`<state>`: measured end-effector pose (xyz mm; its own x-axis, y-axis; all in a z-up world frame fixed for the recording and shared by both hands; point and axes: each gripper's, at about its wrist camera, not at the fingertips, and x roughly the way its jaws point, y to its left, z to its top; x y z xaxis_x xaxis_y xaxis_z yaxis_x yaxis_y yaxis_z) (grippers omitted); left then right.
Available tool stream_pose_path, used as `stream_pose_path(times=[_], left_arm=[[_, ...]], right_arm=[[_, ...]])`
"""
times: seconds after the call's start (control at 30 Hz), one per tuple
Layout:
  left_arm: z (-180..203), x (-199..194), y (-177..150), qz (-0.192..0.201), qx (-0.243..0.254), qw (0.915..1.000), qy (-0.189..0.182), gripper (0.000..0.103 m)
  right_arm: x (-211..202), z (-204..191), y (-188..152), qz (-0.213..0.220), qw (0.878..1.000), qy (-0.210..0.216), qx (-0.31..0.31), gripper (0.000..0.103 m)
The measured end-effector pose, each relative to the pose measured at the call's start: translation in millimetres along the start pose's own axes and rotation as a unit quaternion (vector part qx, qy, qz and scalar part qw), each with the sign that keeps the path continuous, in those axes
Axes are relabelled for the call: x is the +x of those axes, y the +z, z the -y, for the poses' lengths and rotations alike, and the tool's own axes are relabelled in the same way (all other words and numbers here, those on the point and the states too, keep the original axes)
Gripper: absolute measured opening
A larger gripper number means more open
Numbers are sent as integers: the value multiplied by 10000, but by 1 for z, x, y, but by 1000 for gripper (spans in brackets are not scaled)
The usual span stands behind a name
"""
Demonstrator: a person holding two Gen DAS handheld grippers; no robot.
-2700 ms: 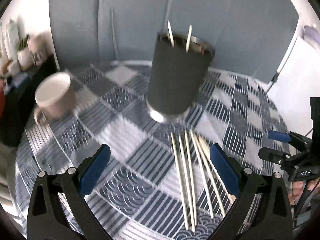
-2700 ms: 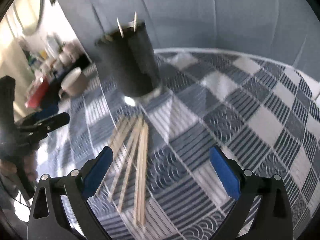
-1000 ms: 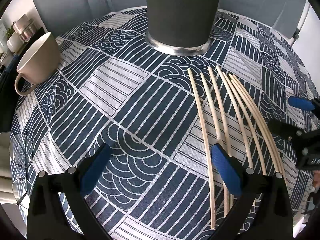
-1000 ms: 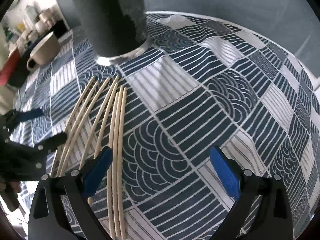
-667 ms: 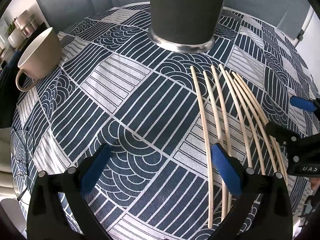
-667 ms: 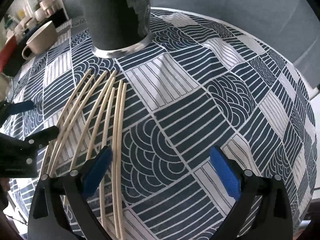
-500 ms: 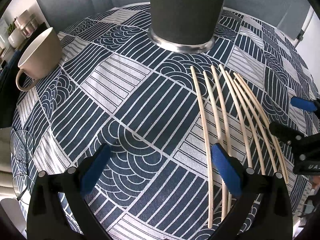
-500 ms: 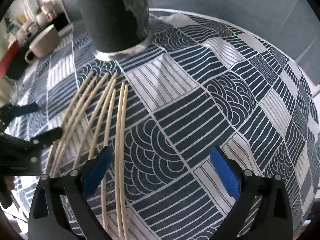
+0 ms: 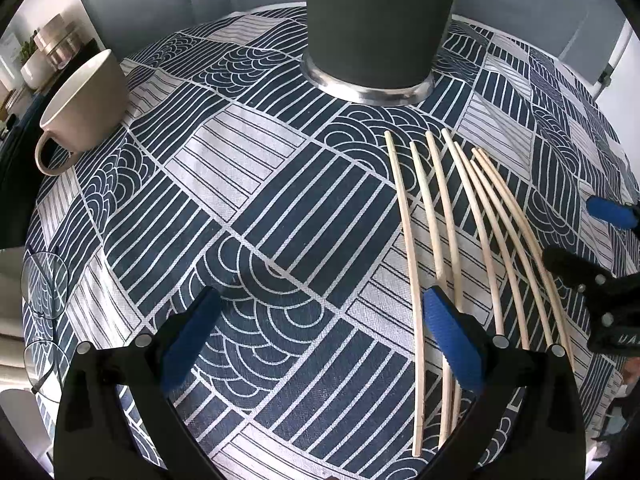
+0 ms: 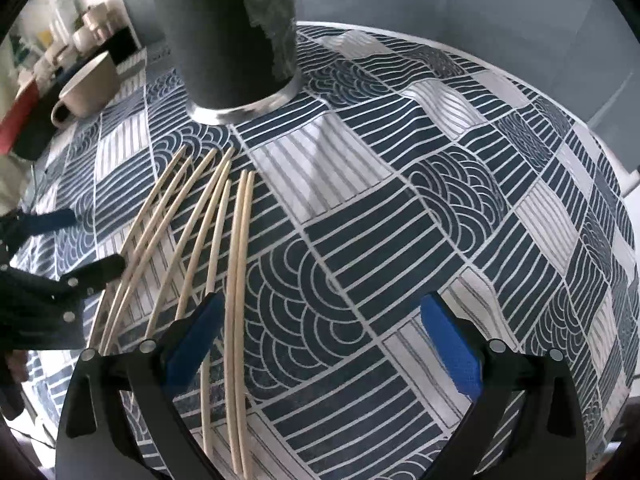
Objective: Organize utensils
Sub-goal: 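Close the left tool on one chopstick while the right tool grasps another chopstick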
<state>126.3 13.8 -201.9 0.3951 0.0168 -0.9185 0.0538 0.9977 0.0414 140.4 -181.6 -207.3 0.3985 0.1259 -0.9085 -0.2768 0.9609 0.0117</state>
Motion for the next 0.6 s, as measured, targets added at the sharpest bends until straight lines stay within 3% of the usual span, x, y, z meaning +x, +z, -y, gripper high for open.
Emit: stream_pose_path(times=[0.3,0.47,0.5,0.53,0.57,0.6], left_arm=[[1,-1,0,-7,-90,9999,73,99],[-1,-2,0,20,99,9999,-17,96],[-3,-4,0,31,104,9999,-23,87],[-6,-7,1,57,107,9999,-24,81],[-8,-8,1,40,123,9999,-32,69],[-11,-10,1,17,163,9999,-47,56]], right_arm=[[12,0,1,-368,9993,-71,-14,95],[17,4,8,-659,9976,102,-198,92],[15,5,8,-663,9974,126,-240,83],[11,8,8,-637,9975,137,-271,63],[7,12,8,-618,9976,147,-284,52],[3,19,7,-623,9976,138,-252,29]])
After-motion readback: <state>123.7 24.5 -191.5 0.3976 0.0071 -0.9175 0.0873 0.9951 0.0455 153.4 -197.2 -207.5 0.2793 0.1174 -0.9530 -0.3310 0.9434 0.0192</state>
